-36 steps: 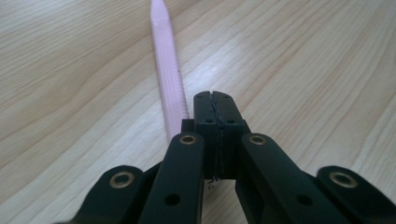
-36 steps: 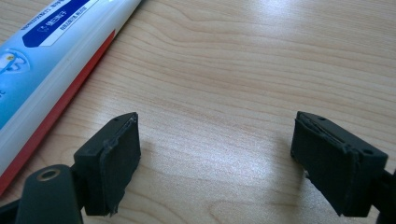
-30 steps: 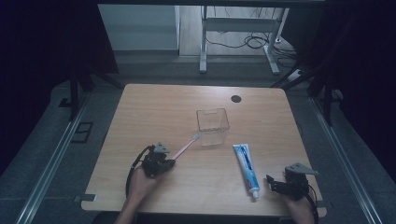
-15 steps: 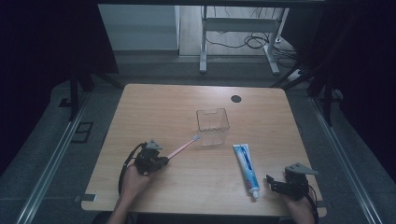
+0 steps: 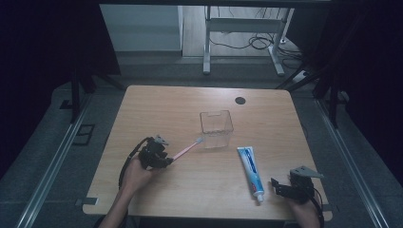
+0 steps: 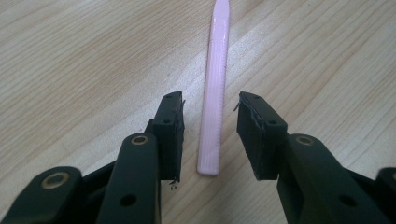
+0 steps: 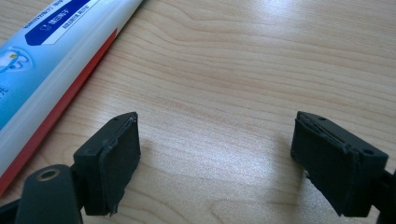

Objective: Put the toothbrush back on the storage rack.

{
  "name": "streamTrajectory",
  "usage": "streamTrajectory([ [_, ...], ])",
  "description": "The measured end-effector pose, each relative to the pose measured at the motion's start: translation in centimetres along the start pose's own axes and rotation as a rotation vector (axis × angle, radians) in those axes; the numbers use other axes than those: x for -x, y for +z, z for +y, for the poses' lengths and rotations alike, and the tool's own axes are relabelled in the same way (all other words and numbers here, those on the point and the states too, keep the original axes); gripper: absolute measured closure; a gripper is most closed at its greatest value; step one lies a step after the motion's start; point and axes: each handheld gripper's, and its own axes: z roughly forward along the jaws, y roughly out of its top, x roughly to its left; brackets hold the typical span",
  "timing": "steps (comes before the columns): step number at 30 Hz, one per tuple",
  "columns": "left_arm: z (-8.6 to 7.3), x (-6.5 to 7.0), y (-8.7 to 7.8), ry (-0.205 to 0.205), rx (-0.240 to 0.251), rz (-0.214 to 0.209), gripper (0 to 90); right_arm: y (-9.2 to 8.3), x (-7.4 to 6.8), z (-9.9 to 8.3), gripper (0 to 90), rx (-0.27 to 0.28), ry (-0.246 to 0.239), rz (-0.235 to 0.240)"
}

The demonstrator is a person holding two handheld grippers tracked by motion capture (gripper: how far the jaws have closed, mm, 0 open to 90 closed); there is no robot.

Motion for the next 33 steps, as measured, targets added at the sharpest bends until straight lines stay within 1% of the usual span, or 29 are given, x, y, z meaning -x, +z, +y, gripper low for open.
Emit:
streamTrajectory([
  [4, 0.8, 0.2, 0.3, 0.026, -0.034, 0.003, 60.7, 0.0, 0.0, 0.0, 15.2, 0.0, 0.0, 0.0],
  [6, 0.9, 0.2, 0.4, 0.03, -0.04, 0.001, 61.0, 0.0, 0.0, 0.0, 15.2, 0.0, -0.001, 0.0],
  [7, 1.3, 0.3, 0.6, 0.039, -0.052, 0.004, 61.2, 0.0, 0.0, 0.0, 15.2, 0.0, -0.001, 0.0],
  [15, 2.6, 1.0, 1.5, 0.072, -0.085, -0.004, 62.1, 0.0, 0.0, 0.0, 15.1, -0.001, -0.002, 0.003],
  [20, 3.1, 1.5, 2.1, 0.086, -0.094, -0.011, 62.2, 0.0, 0.0, 0.0, 15.1, -0.001, -0.001, 0.004],
  [22, 3.2, 1.6, 2.2, 0.085, -0.092, -0.015, 62.7, -0.1, 0.0, 0.0, 15.1, -0.001, -0.001, 0.005],
  [28, 3.5, 1.6, 2.4, 0.083, -0.088, -0.008, 63.5, -0.1, -0.1, 0.0, 15.1, -0.001, -0.001, 0.006],
  [30, 3.6, 1.6, 2.4, 0.086, -0.087, -0.001, 66.2, -0.1, -0.1, 0.0, 15.1, -0.001, -0.002, 0.007],
  [32, 3.8, 1.7, 2.5, 0.099, -0.092, 0.021, 72.2, -0.1, -0.1, 0.0, 15.1, -0.001, -0.002, 0.007],
  [33, 3.8, 1.7, 2.5, 0.099, -0.092, 0.021, 75.4, -0.1, -0.1, 0.0, 15.1, -0.001, -0.002, 0.007],
])
